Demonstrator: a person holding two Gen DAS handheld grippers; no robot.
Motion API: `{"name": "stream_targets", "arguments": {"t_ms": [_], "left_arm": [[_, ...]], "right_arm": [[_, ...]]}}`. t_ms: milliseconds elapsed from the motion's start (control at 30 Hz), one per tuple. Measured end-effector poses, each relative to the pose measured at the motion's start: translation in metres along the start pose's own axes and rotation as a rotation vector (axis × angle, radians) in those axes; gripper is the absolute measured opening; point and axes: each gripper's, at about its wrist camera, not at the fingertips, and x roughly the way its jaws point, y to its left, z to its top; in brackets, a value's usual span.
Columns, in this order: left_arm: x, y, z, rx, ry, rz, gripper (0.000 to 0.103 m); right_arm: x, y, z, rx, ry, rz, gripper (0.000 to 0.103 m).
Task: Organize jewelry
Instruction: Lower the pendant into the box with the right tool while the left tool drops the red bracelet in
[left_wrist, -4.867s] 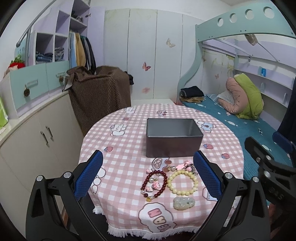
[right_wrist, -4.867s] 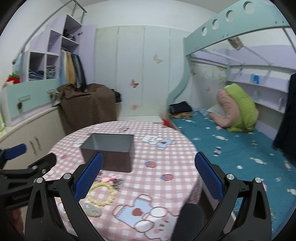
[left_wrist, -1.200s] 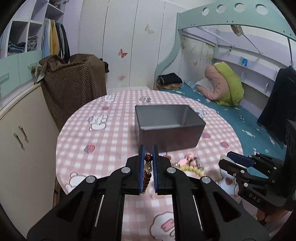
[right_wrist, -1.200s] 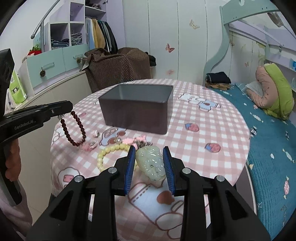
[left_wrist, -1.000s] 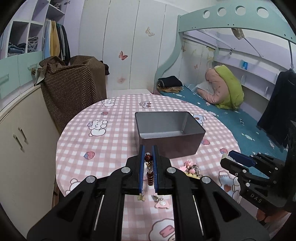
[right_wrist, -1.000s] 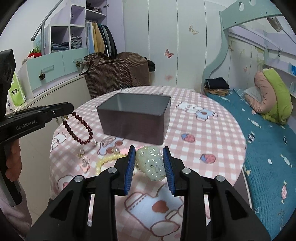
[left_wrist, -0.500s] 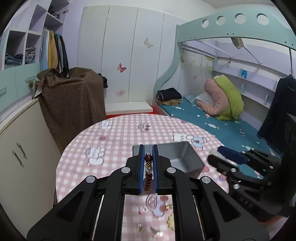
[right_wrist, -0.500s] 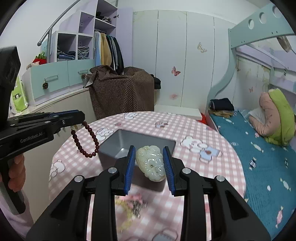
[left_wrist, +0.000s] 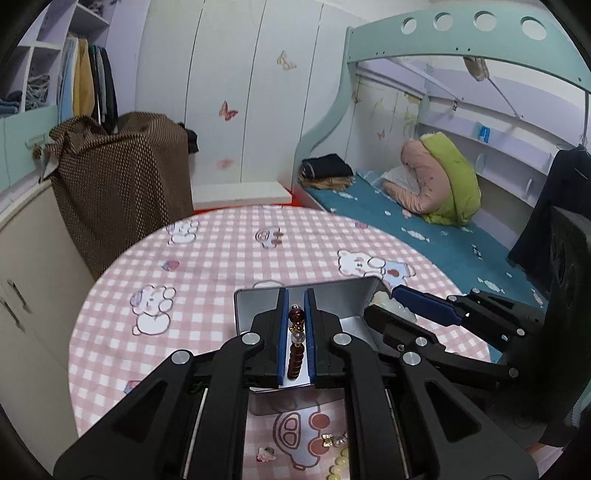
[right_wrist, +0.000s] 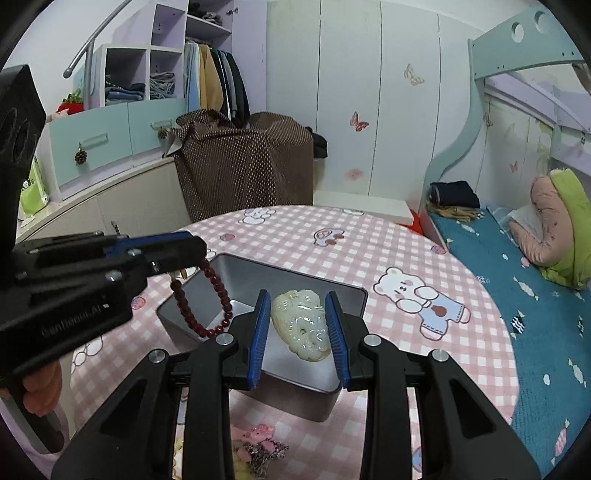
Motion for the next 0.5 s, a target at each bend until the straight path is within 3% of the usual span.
{"name": "stream_targets", "arguments": {"t_ms": [300, 333, 400, 500], "left_arm": [[0.018, 0.003, -0.006, 0.000, 0.031, 0.004, 0.008], [0.019, 0.003, -0.007, 0.004, 0.031, 0.006, 0.008], [0.019, 0.002, -0.007, 0.008, 0.033, 0.008, 0.009], [0.020, 0.002, -0.007, 0.013, 0.032, 0.014, 0.011]], "right_arm": [[0.001, -0.011, 0.004, 0.043, -0.011, 0.010, 0.031], [-0.001, -0.013, 0.005, 0.044, -0.015, 0.007, 0.034], [-0.005, -0.017, 0.005, 0.050, -0.028, -0.019, 0.056], [-0.011, -0.023, 0.005, 0.060, -0.043, -0.053, 0.060]]}}
